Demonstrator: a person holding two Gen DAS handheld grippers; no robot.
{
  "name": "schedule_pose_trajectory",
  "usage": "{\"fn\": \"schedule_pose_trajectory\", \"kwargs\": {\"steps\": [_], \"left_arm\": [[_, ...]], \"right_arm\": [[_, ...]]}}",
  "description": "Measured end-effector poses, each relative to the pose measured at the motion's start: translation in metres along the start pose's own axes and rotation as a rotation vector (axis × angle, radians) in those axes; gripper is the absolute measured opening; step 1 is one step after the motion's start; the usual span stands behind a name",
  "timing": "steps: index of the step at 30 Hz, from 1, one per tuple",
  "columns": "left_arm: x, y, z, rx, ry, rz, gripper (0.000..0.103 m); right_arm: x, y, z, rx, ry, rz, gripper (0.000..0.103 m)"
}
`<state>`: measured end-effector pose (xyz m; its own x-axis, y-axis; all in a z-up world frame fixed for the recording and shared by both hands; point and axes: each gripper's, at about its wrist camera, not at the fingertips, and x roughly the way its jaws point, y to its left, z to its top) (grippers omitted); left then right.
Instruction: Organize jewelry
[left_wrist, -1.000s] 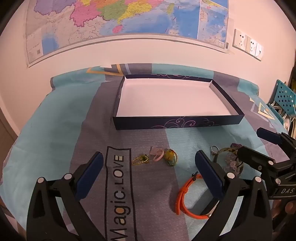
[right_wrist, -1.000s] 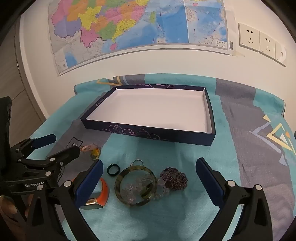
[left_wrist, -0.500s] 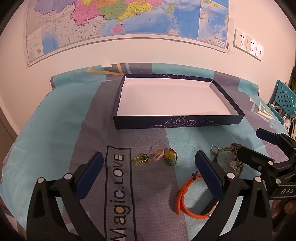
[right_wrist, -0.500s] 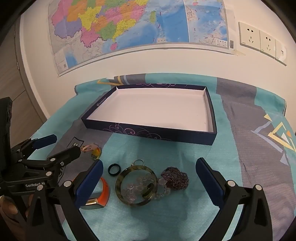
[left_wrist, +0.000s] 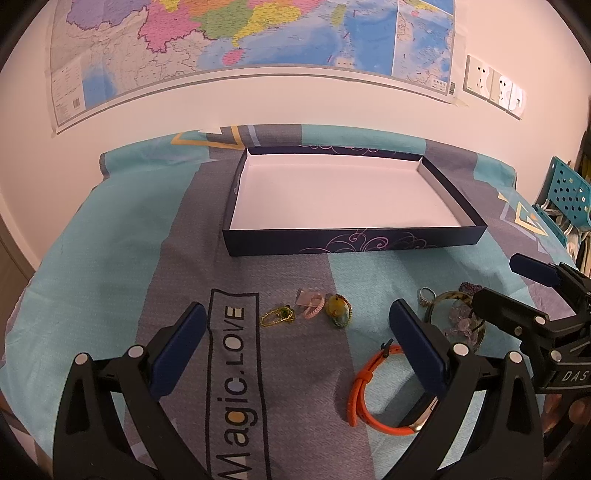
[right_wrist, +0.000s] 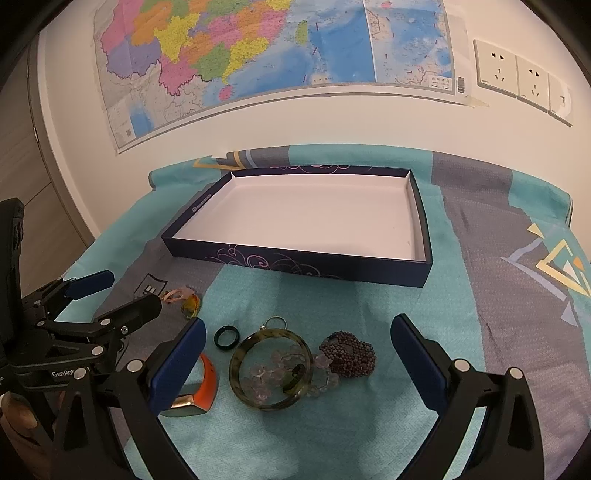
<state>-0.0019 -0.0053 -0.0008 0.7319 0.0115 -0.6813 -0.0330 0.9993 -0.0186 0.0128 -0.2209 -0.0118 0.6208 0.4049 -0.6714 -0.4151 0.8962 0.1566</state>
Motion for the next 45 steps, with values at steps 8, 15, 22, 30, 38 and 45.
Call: {"fn": "schedule_pose_trajectory", "kwargs": {"steps": [8, 15, 22, 30, 38, 45], "left_arm": [[0.0007, -0.0019, -0.0011, 0.005, 0.004, -0.004, 0.097], [0.0014, -0.0032, -0.0006, 0.007, 0.008, -0.007, 0.097], [0.0016, -0.0033, -0.0005, 0.006, 0.009, -0.008, 0.097], [0.0017, -0.0041, -0.0012, 0.01, 0.01, -0.012, 0.097], [0.0025, -0.0061, -0.0027, 0.016, 0.014, -0.019, 0.097], [0.0026, -0.0073, -0.0039, 0.017, 0.016, -0.023, 0.097]], "right_arm": [[-0.0014, -0.0002, -0.0014, 0.005, -0.002, 0.0, 0.097], [-0.0004, -0.0005, -0.0013, 0.002, 0.0, 0.0, 0.097], [0.0004, -0.0003, -0.0008, 0.0, 0.004, 0.004, 0.097], [0.0006, 0.0, -0.0013, -0.002, 0.005, 0.008, 0.097], [0.0011, 0.0012, -0.0015, -0.003, 0.008, 0.007, 0.097], [0.0014, 0.0013, -0.0027, -0.003, 0.012, 0.006, 0.097]]}}
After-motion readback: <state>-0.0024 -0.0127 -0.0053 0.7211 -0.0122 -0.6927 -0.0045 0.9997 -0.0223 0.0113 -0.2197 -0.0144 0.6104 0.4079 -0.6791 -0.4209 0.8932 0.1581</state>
